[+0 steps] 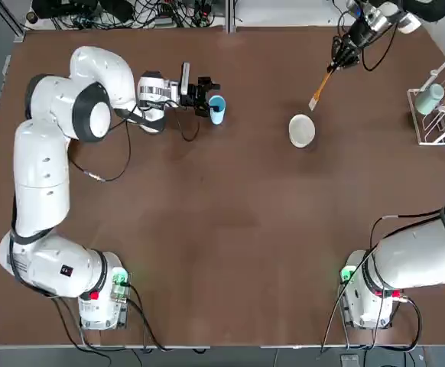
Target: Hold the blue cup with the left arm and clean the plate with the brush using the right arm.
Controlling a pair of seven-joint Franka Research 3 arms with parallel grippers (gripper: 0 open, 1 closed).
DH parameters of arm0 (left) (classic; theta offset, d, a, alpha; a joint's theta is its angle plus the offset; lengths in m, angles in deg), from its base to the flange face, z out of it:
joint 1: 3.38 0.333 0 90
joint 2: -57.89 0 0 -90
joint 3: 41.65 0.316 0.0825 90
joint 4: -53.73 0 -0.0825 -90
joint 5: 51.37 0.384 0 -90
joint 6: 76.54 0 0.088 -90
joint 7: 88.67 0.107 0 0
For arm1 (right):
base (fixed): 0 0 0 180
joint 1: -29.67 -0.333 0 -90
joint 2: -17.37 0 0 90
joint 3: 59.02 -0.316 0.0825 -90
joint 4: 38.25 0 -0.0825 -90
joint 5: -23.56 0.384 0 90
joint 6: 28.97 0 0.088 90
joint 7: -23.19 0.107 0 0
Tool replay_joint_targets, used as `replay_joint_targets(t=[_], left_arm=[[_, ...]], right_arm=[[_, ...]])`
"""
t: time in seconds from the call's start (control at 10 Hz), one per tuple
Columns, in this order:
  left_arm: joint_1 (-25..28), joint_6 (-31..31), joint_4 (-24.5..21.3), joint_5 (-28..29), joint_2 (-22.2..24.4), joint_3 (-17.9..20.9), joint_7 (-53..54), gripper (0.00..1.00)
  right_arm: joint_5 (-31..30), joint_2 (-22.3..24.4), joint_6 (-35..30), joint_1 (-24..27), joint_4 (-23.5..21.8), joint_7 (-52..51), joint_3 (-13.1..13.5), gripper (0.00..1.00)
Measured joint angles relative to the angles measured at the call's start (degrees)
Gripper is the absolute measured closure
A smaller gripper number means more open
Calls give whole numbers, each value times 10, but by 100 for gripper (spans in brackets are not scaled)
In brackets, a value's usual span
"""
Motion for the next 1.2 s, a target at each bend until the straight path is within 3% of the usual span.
replay_joint_targets(t=[0.2, 0.4, 0.7, 1.2], left_arm=[[19, 5, -31, 3, 39, 0, -14, 0], [54, 5, -58, 60, 78, 1, -48, 0], [126, 5, -71, 228, 113, 8, -122, 0], [187, -15, -48, 523, 176, 25, -344, 0]], right_arm=[[48, 0, 11, 38, -43, -91, 0, 95], [107, 0, 26, 58, -80, -160, 0, 95], [175, 0, 53, 62, -121, -184, -1, 95], [282, 0, 101, 62, -194, -307, -2, 95]])
